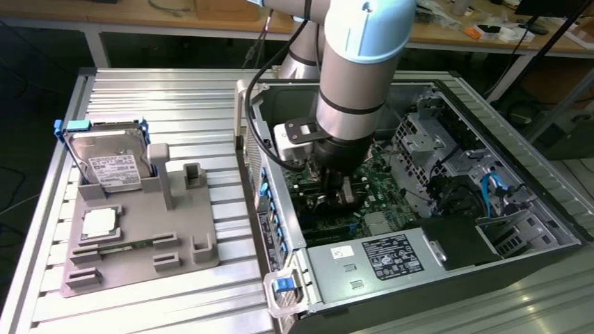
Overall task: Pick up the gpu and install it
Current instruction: 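Insert the gpu into the slot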
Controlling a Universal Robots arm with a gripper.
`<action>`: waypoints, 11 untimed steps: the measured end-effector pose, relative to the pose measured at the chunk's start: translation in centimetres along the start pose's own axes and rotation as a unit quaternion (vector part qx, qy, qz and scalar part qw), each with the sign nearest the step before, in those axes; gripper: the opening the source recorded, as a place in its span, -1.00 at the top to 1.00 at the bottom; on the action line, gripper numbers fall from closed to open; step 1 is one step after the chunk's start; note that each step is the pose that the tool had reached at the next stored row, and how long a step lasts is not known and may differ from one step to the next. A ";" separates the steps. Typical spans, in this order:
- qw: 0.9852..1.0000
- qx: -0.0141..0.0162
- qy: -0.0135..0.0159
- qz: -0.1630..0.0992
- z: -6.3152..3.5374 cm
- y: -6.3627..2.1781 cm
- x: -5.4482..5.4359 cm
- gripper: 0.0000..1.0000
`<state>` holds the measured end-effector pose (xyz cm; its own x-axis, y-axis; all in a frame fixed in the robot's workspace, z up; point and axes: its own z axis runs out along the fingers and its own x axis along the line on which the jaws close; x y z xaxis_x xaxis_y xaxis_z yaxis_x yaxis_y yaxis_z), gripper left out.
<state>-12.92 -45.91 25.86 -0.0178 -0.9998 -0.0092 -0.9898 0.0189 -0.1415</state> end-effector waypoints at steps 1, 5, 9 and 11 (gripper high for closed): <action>1.000 0.001 0.000 0.000 -0.11 -0.02 0.0 0.32; 1.000 0.007 0.000 0.000 -0.59 -0.08 0.0 0.32; 1.000 0.012 0.000 0.000 -1.04 -0.15 0.0 0.32; 1.000 0.014 0.000 0.000 -1.27 -0.18 0.0 0.32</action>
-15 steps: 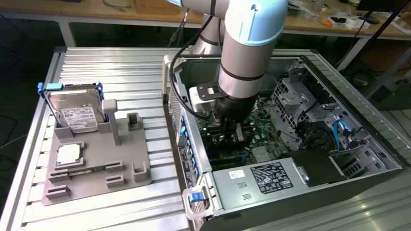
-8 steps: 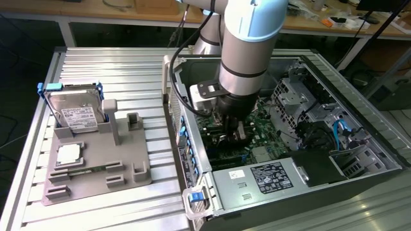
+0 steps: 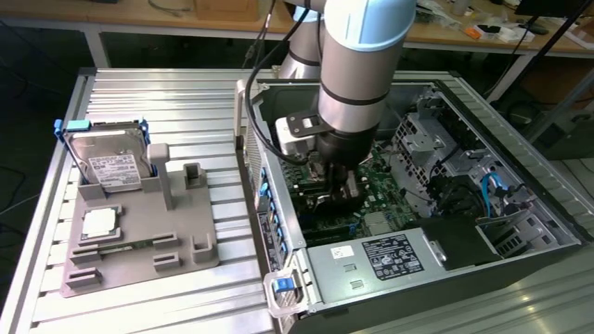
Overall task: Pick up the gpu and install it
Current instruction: 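Insert the gpu into the slot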
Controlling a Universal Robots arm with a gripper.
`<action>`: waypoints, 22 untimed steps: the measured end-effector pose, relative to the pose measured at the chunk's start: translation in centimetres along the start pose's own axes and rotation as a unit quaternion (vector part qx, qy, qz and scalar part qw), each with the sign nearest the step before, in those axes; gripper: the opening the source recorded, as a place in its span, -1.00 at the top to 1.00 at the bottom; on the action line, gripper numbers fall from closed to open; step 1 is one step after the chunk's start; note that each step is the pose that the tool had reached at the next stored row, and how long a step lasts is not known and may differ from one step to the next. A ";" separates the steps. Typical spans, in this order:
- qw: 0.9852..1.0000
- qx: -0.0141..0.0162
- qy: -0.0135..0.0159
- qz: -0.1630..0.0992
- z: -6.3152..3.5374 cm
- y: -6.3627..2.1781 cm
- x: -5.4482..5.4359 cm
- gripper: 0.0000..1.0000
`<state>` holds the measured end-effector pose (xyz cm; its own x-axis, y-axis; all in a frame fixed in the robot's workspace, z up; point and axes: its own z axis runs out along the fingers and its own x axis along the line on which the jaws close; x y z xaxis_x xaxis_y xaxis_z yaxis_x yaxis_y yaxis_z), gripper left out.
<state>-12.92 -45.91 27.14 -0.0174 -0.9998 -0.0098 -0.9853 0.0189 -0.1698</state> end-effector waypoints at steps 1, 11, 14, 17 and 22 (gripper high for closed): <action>1.000 0.001 0.000 0.000 -0.10 -0.02 0.0 0.32; 1.000 0.006 0.000 0.000 -0.52 -0.09 0.0 0.73; 1.000 0.006 0.000 0.000 -0.52 -0.09 0.0 0.79; 1.000 0.006 0.000 0.000 -0.52 -0.09 0.0 0.79; 1.000 0.006 0.000 0.000 -0.52 -0.09 0.0 0.79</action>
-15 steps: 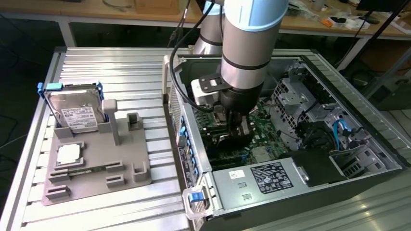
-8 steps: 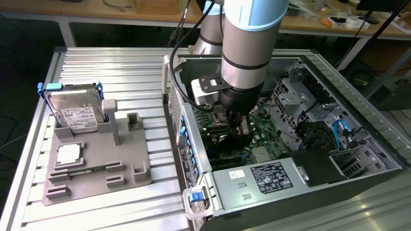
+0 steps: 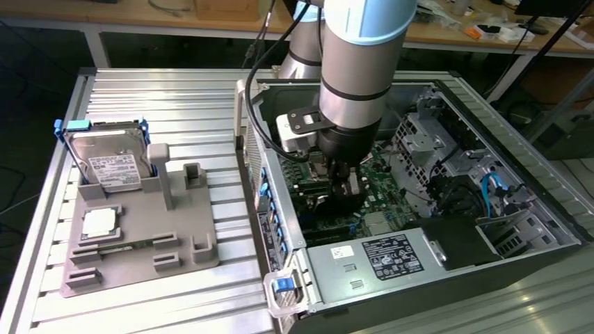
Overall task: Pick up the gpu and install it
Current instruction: 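Insert the gpu into the slot, then press down on the gpu until it lock into place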
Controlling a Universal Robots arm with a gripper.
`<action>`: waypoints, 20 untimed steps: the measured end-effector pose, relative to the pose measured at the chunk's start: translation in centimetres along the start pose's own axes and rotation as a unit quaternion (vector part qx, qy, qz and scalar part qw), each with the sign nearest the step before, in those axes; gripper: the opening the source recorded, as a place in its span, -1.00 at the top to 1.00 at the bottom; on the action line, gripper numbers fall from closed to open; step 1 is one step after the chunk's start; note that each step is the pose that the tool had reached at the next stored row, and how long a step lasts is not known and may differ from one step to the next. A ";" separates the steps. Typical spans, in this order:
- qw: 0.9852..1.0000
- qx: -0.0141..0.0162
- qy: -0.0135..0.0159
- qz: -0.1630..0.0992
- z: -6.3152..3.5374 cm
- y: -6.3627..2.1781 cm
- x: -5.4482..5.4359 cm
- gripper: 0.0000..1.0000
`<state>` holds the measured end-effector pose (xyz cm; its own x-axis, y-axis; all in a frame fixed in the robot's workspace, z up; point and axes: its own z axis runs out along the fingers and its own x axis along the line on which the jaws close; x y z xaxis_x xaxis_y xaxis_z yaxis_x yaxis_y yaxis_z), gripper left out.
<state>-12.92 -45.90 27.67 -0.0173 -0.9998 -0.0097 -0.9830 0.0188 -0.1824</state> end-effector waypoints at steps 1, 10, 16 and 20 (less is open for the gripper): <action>1.000 0.000 0.000 0.000 0.00 0.00 0.0 0.79; 1.000 -0.018 -0.005 0.001 0.12 -0.61 0.0 0.79; 0.999 -0.042 -0.017 0.003 0.31 -1.28 0.0 0.79; 0.999 -0.044 -0.021 0.004 0.34 -0.95 0.0 0.79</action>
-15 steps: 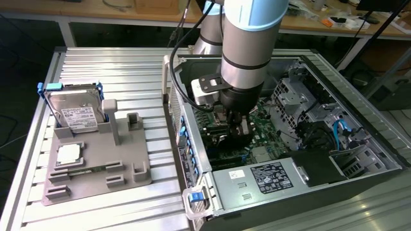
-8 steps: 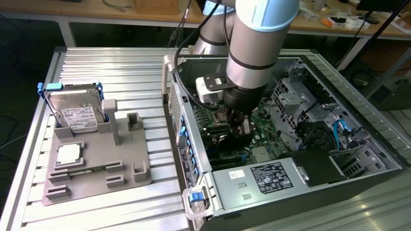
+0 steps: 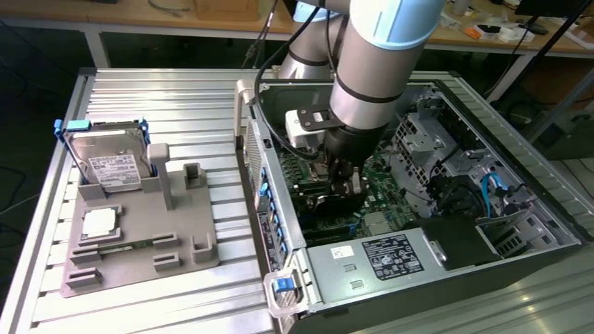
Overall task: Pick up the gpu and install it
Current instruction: 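Press down on the gpu until it lock into place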
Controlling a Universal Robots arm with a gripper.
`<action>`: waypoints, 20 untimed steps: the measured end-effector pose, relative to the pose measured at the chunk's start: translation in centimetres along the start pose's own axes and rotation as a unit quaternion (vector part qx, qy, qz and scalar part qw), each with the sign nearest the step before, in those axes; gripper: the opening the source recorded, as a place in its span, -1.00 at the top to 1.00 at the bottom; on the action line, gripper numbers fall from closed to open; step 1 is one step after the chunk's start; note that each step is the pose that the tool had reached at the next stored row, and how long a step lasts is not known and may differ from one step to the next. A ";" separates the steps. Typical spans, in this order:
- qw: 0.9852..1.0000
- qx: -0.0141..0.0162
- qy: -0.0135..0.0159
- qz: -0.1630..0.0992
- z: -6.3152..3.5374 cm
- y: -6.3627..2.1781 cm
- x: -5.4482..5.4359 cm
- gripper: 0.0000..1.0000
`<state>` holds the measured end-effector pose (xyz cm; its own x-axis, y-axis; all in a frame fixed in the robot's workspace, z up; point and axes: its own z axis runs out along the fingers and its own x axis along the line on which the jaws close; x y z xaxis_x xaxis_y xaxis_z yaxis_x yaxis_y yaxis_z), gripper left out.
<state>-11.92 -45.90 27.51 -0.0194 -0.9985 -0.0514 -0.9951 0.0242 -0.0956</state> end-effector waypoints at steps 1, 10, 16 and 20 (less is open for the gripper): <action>1.000 0.000 0.000 0.000 0.00 0.00 0.0 0.79; 1.000 -0.009 0.005 0.000 -0.34 -0.52 0.0 0.79; 0.999 -0.038 0.015 0.000 -0.34 -1.28 0.0 0.79; 0.999 -0.038 0.015 0.000 -0.39 -0.77 0.0 0.79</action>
<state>-11.20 -45.90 27.97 -0.0220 -0.9995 -0.0213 -0.9995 0.0225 -0.0204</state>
